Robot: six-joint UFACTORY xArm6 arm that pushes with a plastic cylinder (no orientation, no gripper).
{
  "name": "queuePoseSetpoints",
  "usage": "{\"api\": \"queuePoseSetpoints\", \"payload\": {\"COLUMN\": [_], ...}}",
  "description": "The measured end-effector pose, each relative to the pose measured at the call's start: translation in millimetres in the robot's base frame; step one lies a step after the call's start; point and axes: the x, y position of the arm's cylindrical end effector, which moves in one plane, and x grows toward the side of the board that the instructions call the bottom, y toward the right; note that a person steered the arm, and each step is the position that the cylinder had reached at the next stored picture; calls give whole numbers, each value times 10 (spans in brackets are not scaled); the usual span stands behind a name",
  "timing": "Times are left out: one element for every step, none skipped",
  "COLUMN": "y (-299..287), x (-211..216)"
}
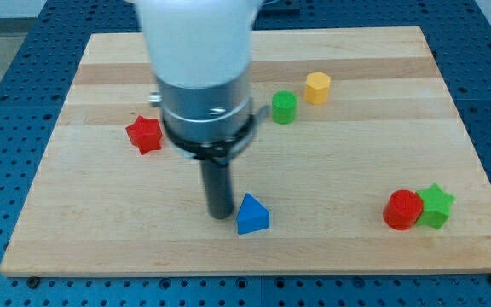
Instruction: Move the red star to the left of the blue triangle
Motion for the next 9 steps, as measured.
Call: {"api": "queuePoseSetpoints", "payload": {"y": [-953,-1560,-1814,-1574,-1212,-972,-1097,-1141,-1140], "x": [-54,-638,-1293,-1705,-1693,-1441,-1357,-1301,-1045]}}
